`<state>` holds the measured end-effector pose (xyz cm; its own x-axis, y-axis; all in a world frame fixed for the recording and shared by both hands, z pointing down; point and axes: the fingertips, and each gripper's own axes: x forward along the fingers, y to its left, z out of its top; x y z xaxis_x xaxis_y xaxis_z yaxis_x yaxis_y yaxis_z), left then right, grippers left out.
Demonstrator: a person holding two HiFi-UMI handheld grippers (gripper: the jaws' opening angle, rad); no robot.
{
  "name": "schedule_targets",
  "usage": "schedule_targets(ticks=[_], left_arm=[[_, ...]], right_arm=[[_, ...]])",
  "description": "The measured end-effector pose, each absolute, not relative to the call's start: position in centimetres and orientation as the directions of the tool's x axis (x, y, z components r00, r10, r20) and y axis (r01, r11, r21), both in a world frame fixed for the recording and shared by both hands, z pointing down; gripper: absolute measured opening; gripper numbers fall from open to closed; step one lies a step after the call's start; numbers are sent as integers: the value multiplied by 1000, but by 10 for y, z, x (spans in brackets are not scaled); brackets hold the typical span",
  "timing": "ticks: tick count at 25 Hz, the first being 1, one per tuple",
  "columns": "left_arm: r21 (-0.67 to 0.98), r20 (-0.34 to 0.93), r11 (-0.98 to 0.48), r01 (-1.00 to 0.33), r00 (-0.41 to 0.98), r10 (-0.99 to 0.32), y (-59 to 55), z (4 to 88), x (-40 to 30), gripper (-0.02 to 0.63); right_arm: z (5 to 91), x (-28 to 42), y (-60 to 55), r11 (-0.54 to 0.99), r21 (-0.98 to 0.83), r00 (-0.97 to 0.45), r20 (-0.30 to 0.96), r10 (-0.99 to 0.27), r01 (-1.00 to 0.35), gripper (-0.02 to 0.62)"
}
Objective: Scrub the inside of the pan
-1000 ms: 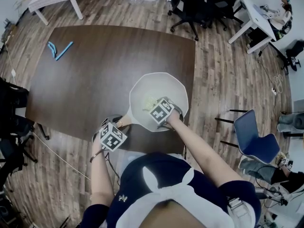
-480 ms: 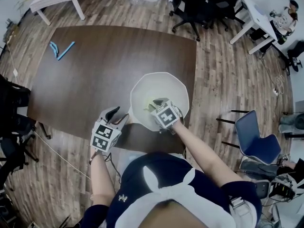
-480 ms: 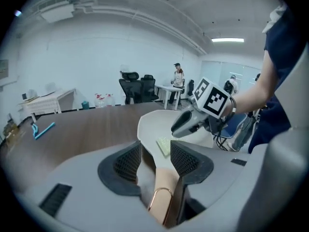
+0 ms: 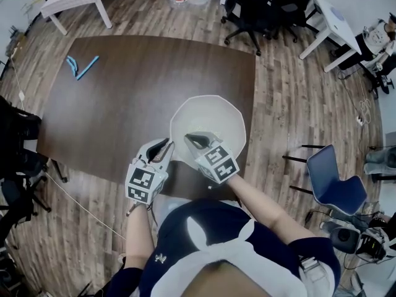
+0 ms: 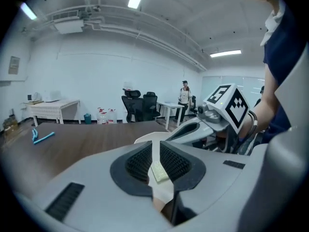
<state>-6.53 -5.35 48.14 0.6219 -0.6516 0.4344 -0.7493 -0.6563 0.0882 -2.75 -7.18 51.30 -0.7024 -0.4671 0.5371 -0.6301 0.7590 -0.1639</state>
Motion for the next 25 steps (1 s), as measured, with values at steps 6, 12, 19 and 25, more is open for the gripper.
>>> schedule_targets(ticks=[6, 12, 19, 25], left_arm=[[185, 366, -608, -772, 628, -687, -46, 465, -55, 5], [245, 346, -590, -770, 638, -688, -33, 465, -55, 5], [261, 332, -608, -750, 661, -673, -28, 460, -38, 5], [278, 313, -609, -743, 670, -674, -22, 454, -30, 5]], right_arm=[[478, -34, -56, 773, -173, -757, 416, -504, -610, 0], [461, -35, -41, 791, -147, -777, 359, -517, -594, -2], [455, -24, -35, 784, -139, -770, 356, -530, -604, -2], [453, -14, -28, 779, -160, -774, 346, -531, -606, -2]])
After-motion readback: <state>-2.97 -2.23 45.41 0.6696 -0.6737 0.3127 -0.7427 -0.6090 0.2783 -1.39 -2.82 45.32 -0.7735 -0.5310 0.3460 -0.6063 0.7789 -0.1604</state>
